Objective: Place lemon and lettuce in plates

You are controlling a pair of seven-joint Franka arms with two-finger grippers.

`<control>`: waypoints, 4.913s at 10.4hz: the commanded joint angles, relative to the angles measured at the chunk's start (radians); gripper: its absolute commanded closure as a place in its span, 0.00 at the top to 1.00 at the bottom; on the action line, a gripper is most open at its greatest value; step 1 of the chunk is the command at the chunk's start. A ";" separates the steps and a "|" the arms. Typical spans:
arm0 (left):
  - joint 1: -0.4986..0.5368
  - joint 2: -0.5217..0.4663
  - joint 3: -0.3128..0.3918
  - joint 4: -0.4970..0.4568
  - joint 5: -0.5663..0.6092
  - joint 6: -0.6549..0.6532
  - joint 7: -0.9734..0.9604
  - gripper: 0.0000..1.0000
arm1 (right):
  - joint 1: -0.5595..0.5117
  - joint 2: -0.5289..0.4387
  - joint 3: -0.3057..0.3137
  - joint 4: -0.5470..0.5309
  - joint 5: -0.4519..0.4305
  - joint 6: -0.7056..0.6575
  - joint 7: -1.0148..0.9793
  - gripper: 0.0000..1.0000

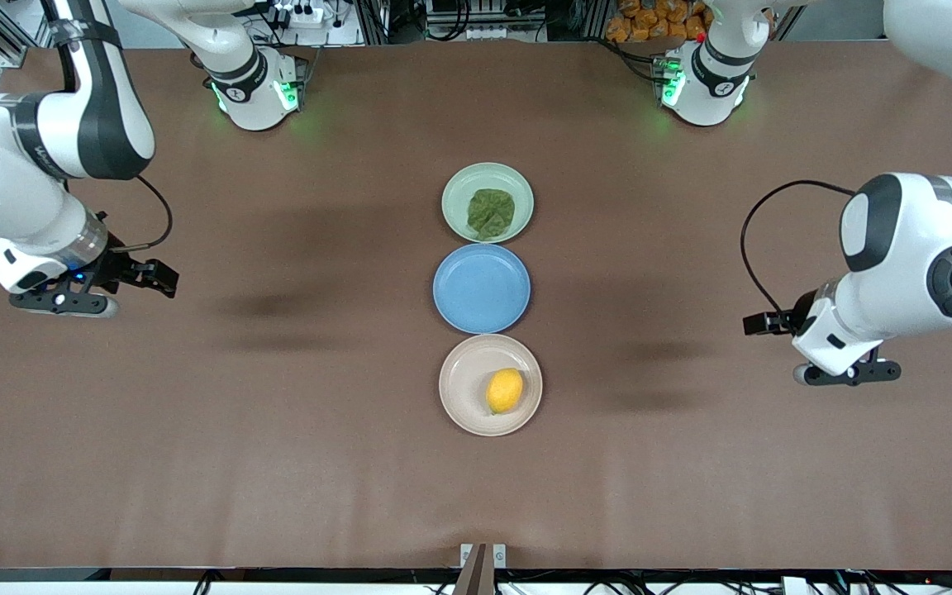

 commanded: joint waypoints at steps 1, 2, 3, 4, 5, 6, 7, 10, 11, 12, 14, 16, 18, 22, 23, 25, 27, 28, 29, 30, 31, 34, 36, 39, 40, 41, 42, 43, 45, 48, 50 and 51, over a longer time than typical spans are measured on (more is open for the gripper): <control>-0.023 -0.157 0.044 -0.157 0.002 0.017 0.056 1.00 | -0.009 -0.010 0.015 0.128 -0.001 -0.134 -0.010 1.00; -0.029 -0.206 0.055 -0.195 -0.006 0.017 0.082 1.00 | -0.007 -0.011 0.018 0.171 0.001 -0.174 -0.012 1.00; -0.031 -0.241 0.060 -0.210 -0.006 0.008 0.088 1.00 | -0.001 -0.014 0.021 0.202 0.001 -0.210 -0.016 1.00; -0.031 -0.264 0.061 -0.208 -0.006 -0.011 0.087 1.00 | 0.000 -0.019 0.021 0.246 0.020 -0.251 -0.044 1.00; -0.031 -0.292 0.060 -0.208 -0.007 -0.023 0.087 1.00 | -0.006 -0.028 0.020 0.301 0.071 -0.306 -0.090 1.00; -0.034 -0.316 0.061 -0.206 -0.013 -0.037 0.087 1.00 | -0.010 -0.031 0.014 0.353 0.111 -0.367 -0.131 1.00; -0.044 -0.333 0.063 -0.205 -0.018 -0.045 0.087 1.00 | -0.010 -0.032 0.011 0.402 0.113 -0.420 -0.145 1.00; -0.058 -0.402 0.080 -0.188 -0.045 -0.071 0.079 1.00 | -0.020 -0.042 0.006 0.507 0.113 -0.524 -0.156 1.00; -0.060 -0.404 0.083 -0.148 -0.050 -0.119 0.080 1.00 | -0.020 -0.046 0.000 0.521 0.111 -0.532 -0.162 1.00; -0.058 -0.403 0.083 -0.107 -0.050 -0.167 0.082 1.00 | -0.020 -0.051 -0.009 0.532 0.113 -0.544 -0.179 1.00; -0.057 -0.401 0.081 -0.048 -0.050 -0.230 0.085 1.00 | -0.018 -0.052 -0.009 0.556 0.113 -0.579 -0.188 1.00; -0.054 -0.393 0.083 0.007 -0.050 -0.281 0.085 1.00 | -0.018 -0.054 -0.008 0.564 0.114 -0.581 -0.190 1.00; -0.051 -0.375 0.083 0.056 -0.050 -0.284 0.084 1.00 | -0.018 -0.054 -0.008 0.567 0.113 -0.580 -0.191 1.00; -0.049 -0.341 0.081 0.115 -0.050 -0.286 0.083 1.00 | -0.033 -0.043 -0.008 0.553 0.105 -0.524 -0.191 1.00; -0.049 -0.340 0.081 0.118 -0.053 -0.286 0.083 1.00 | -0.035 -0.042 -0.008 0.549 0.107 -0.523 -0.190 1.00; -0.049 -0.337 0.081 0.125 -0.065 -0.286 0.083 1.00 | -0.042 -0.040 -0.008 0.542 0.110 -0.523 -0.190 1.00; -0.049 -0.337 0.080 0.125 -0.067 -0.290 0.083 1.00 | -0.049 -0.040 -0.008 0.539 0.113 -0.529 -0.190 1.00; -0.047 -0.337 0.080 0.127 -0.066 -0.305 0.083 1.00 | -0.050 -0.040 -0.008 0.538 0.113 -0.535 -0.188 1.00; -0.049 -0.337 0.081 0.127 -0.066 -0.305 0.083 1.00 | -0.053 -0.040 -0.008 0.539 0.113 -0.541 -0.185 1.00; -0.049 -0.335 0.081 0.125 -0.066 -0.305 0.083 1.00 | -0.053 -0.040 -0.008 0.539 0.114 -0.550 -0.182 1.00; -0.049 -0.334 0.081 0.124 -0.066 -0.305 0.083 1.00 | -0.053 -0.040 -0.008 0.539 0.113 -0.555 -0.176 1.00; -0.047 -0.332 0.081 0.122 -0.067 -0.308 0.084 1.00 | -0.053 -0.039 -0.008 0.539 0.114 -0.564 -0.176 1.00; -0.047 -0.324 0.081 0.124 -0.067 -0.315 0.083 1.00 | -0.053 -0.036 -0.008 0.539 0.114 -0.564 -0.176 1.00; -0.040 -0.301 0.081 0.124 -0.064 -0.313 0.087 1.00 | -0.052 -0.033 -0.008 0.539 0.114 -0.563 -0.176 1.00; -0.037 -0.298 0.081 0.125 -0.064 -0.313 0.088 1.00 | -0.053 -0.033 -0.008 0.539 0.114 -0.563 -0.178 1.00; -0.037 -0.298 0.081 0.125 -0.064 -0.313 0.087 1.00 | -0.053 -0.033 -0.008 0.539 0.113 -0.564 -0.178 1.00; -0.037 -0.298 0.081 0.125 -0.062 -0.313 0.087 1.00 | -0.053 -0.033 -0.008 0.539 0.114 -0.564 -0.178 1.00; -0.037 -0.298 0.081 0.125 -0.062 -0.313 0.088 1.00 | -0.053 -0.033 -0.008 0.539 0.113 -0.564 -0.178 1.00; -0.038 -0.297 0.080 0.124 -0.059 -0.313 0.085 1.00 | -0.053 -0.033 -0.008 0.539 0.114 -0.563 -0.178 1.00; -0.038 -0.297 0.080 0.122 -0.059 -0.313 0.085 1.00 | -0.053 -0.033 -0.008 0.539 0.114 -0.563 -0.178 1.00; -0.040 -0.297 0.080 0.119 -0.059 -0.313 0.084 1.00 | -0.052 -0.033 -0.008 0.539 0.113 -0.561 -0.178 1.00; -0.040 -0.297 0.080 0.119 -0.059 -0.313 0.085 1.00 | -0.052 -0.033 -0.008 0.539 0.113 -0.561 -0.178 1.00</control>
